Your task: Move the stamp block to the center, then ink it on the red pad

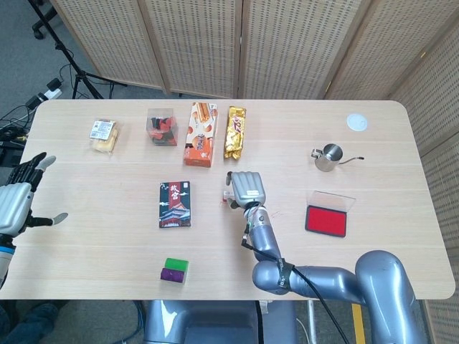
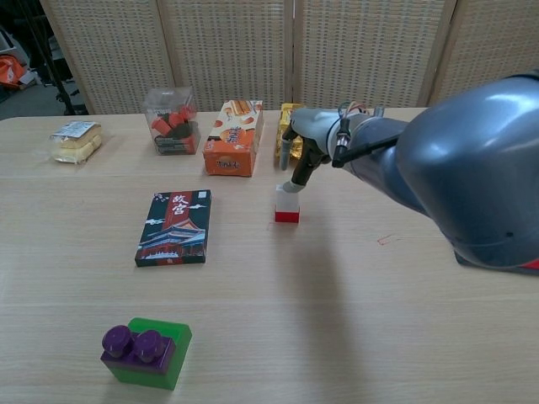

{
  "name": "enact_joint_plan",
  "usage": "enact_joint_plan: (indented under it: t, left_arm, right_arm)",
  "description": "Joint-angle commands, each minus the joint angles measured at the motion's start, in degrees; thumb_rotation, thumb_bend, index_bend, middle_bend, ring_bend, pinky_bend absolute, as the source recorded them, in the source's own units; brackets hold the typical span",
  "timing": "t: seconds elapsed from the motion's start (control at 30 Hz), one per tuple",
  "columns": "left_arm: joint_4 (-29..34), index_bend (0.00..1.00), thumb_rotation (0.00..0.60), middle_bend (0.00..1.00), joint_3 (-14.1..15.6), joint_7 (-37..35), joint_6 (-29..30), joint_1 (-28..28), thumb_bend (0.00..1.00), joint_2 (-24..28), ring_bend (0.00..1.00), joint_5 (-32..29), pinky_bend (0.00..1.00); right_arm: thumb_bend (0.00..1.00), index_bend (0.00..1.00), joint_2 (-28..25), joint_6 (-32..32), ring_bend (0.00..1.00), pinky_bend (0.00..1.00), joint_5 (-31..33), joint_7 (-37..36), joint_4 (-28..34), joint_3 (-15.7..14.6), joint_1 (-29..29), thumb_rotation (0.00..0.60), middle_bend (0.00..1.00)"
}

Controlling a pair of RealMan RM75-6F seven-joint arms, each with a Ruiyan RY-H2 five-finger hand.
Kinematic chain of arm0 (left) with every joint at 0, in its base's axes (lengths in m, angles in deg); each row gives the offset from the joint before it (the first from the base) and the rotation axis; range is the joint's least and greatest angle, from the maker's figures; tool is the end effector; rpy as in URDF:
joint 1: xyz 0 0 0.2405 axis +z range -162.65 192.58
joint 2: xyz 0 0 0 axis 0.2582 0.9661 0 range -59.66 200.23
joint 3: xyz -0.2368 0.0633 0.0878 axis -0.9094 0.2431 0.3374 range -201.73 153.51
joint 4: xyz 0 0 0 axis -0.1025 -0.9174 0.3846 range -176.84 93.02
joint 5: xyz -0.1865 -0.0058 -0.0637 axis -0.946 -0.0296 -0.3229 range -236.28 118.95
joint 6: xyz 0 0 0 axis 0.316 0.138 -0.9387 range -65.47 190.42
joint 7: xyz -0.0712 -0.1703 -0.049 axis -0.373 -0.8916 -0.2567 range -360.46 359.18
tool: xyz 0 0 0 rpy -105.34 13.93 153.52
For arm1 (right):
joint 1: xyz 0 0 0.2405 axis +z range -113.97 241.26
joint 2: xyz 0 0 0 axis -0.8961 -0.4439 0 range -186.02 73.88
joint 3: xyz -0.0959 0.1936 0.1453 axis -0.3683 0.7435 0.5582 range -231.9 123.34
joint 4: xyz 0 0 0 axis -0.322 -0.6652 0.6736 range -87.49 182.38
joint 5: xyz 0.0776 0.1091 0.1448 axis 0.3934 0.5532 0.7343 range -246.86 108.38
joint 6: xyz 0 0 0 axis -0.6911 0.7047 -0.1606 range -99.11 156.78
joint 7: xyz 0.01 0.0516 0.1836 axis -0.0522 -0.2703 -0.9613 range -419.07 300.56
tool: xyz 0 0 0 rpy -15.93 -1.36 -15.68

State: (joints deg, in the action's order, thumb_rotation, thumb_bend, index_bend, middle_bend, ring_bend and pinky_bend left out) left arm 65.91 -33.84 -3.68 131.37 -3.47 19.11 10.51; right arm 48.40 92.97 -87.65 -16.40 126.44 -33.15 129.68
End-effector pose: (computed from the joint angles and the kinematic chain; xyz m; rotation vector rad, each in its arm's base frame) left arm -0.2534 0.3061 0.2031 -1.3743 -1.1066 -0.9666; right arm -0.0386 -0.4281 -0.0796 1.6593 -1.1768 0.7752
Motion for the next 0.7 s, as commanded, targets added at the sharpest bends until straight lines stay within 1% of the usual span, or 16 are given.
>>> enact_joint_plan:
  t: [0.03, 0.1, 0.17, 0.23, 0.43, 0.7]
  left_arm:
    - [0.0, 0.0, 0.6, 0.0, -0.02, -0.17, -0.09, -0.01, 0.0, 0.1, 0.0, 0.01, 0.0]
    - [-0.05, 0.0, 0.6, 0.0, -0.03, -0.38, -0.07, 0.03, 0.0, 0.21, 0.0, 0.02, 0.0]
    - [-0.3, 0.0, 0.6, 0.0, -0.22, -0.64, 0.05, 0.11, 0.0, 0.27, 0.0, -0.47, 0.0]
    - [-0.38, 0.0, 0.6, 0.0, -0.34, -0.8, 0.09, 0.12, 0.0, 0.32, 0.0, -0.63, 0.0]
    - [-0.57, 0.0, 0.6, 0.0, -0.34, -1.34, -0.19, 0.09, 0.0, 0.46, 0.0, -0.49, 0.0]
    - [-0.75, 0.0, 0.6, 0.0, -0.31, -1.72, -0.66, -0.05, 0.0, 0.57, 0.0, -0.41, 0.0]
  right_arm:
    - [0.34, 0.4, 0.69, -0.15, 1.0, 1.0, -0.02, 0.32, -0.8, -0.21, -0.03, 0.6, 0.94]
    - [0.34, 0.4, 1.53, -0.38, 1.0, 1.0, -0.21, 0.42, -1.95, -0.39, -0.08, 0.6, 0.94]
    - [0.34, 0.4, 2.74, -0.68, 1.0, 1.0, -0.8, 1.15, -4.12, -1.43, -0.06, 0.6, 0.94]
    - [0.34, 0.4, 3.61, -0.9, 1.0, 1.0, -1.61, 1.08, -5.57, -1.56, -0.19, 0.6, 0.94]
    - [0.34, 0.4, 4.98, -1.77, 1.0, 1.0, -2.41, 1.62, -8.2, -1.17, -0.6, 0.6, 0.94]
    - [0.35, 0.42, 5.81, -2.55, 1.0, 1.0, -2.81, 2.05, -9.2, -0.26, -1.15, 0.6, 0.94]
